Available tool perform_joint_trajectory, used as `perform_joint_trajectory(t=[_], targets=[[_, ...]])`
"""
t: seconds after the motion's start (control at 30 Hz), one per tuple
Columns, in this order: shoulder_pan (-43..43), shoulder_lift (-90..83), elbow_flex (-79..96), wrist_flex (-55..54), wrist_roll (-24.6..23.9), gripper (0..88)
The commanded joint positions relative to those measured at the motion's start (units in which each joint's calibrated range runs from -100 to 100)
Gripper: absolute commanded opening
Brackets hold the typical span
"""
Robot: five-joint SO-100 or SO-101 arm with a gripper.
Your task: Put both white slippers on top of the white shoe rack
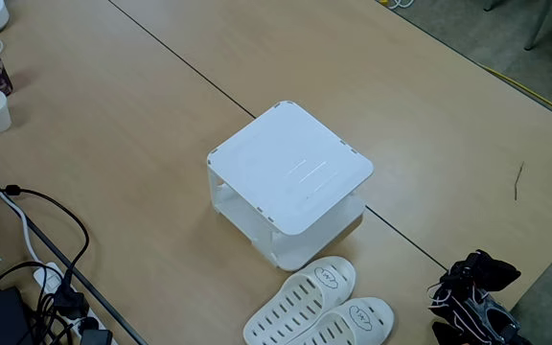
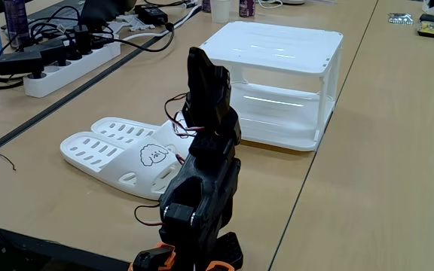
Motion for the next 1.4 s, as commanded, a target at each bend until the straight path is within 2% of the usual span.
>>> perform_joint_trajectory(t=[0.0, 1.1, 1.23, 1.37], targets=[[0.3, 0.0, 0.4, -0.2, 0.4, 0.8], [0.4, 0.2, 0.4, 0.2, 0.4, 0.8], [3.4, 0.8, 0.4, 6.4, 0.4, 1.0], [12.7, 0.7, -2.6, 16.8, 0.4, 0.8]])
